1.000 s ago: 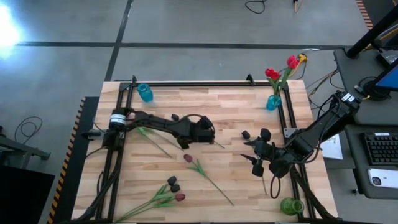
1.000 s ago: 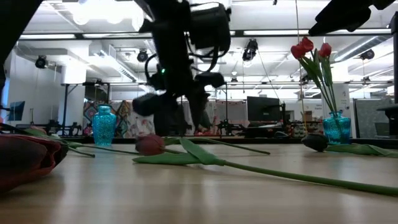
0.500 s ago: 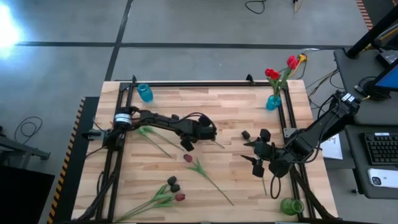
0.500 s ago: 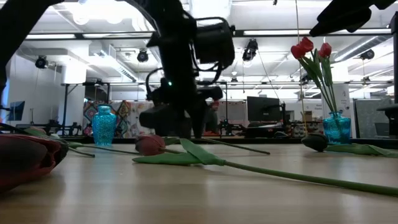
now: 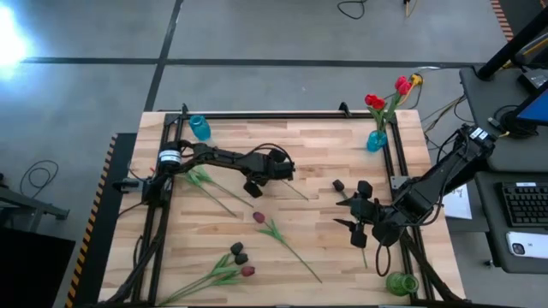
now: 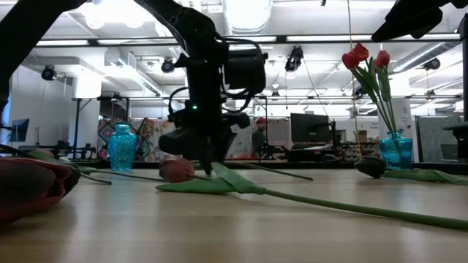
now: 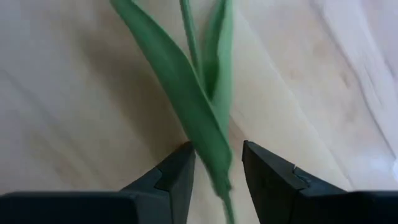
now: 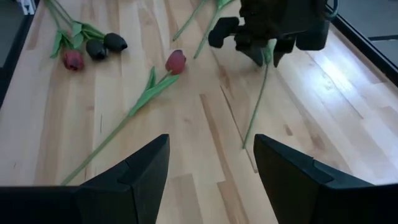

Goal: Sort flowers into vase by color
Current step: Put the black tulip into the left blue vase

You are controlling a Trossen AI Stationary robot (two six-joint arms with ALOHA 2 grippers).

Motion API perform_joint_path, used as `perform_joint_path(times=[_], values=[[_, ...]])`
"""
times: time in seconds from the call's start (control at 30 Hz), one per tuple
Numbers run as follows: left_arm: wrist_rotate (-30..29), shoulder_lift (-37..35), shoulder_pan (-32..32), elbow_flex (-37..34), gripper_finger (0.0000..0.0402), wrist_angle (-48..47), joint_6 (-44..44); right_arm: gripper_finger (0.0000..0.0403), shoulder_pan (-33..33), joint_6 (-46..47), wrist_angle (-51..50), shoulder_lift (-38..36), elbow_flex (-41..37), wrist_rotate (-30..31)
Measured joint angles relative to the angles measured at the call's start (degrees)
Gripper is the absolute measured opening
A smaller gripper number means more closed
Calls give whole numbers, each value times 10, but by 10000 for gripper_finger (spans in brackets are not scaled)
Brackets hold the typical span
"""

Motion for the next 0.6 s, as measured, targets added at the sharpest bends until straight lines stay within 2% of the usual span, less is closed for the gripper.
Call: perform_joint_path(times=[0.13,0.3,0.47,0.6], values=[[-9,0,1,0,79,-41,9,226,3,0,0,0,0,0],[-41,0,4,-1,9,-85,84,226,7,14,0,0,0,-24],[-69,-26,8,-1,6,-90,203,226,12,17,0,0,0,-28],[-135,-86,9,-1,1,-104,302,226,12,16,0,0,0,-28]])
